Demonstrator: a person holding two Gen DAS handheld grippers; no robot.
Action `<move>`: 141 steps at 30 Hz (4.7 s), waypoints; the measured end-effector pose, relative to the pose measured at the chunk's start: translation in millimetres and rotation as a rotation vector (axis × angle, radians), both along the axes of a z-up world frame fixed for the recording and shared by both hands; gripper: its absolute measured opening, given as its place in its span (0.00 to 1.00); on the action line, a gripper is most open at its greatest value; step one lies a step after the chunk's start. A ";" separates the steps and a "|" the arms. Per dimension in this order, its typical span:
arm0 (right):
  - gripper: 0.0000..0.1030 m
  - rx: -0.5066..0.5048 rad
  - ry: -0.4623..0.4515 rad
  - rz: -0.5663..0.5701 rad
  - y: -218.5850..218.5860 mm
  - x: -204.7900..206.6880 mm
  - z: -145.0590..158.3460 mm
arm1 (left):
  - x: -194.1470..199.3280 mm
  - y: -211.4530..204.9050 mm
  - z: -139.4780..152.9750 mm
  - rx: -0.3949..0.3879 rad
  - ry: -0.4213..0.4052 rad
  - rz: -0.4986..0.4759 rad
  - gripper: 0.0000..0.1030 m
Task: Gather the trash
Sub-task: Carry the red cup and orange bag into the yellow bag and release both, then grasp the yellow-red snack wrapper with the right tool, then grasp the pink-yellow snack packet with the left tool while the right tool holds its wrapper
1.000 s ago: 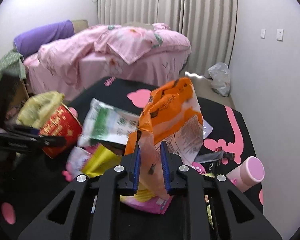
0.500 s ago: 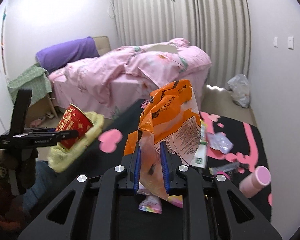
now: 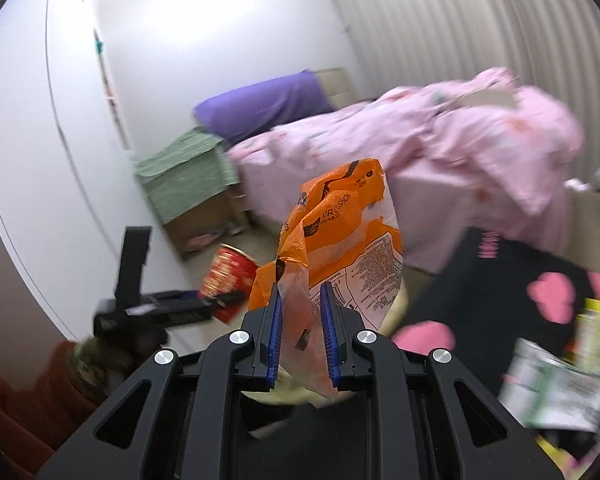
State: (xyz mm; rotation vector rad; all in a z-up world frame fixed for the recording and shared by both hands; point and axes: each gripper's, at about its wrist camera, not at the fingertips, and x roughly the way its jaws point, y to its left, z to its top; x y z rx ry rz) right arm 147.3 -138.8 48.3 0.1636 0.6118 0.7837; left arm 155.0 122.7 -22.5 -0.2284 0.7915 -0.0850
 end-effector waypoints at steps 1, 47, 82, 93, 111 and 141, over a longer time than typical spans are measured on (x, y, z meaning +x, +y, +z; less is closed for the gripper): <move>0.18 0.004 0.041 0.032 10.4 15.4 -10.3 | 2.4 -0.6 -4.8 -0.009 0.010 -0.007 0.51; 0.45 -0.341 0.011 -0.274 -46.8 13.9 -42.4 | 9.2 -34.8 3.4 -0.096 -0.101 -0.027 0.74; 0.53 -0.384 0.134 -0.653 -311.0 -146.9 -126.6 | -36.5 -312.4 -6.1 0.044 -0.098 -0.711 0.74; 0.43 -0.446 0.188 -0.544 -272.5 -127.2 -141.9 | -32.0 -296.0 -8.9 0.036 -0.085 -0.678 0.74; 0.27 -0.171 0.173 -0.736 -298.5 -184.0 -113.9 | -34.1 -353.6 -27.5 0.216 -0.048 -0.844 0.63; 0.27 -0.242 0.131 -0.655 -240.5 -166.0 -104.7 | -57.9 -228.5 -21.1 -0.007 0.064 -0.695 0.41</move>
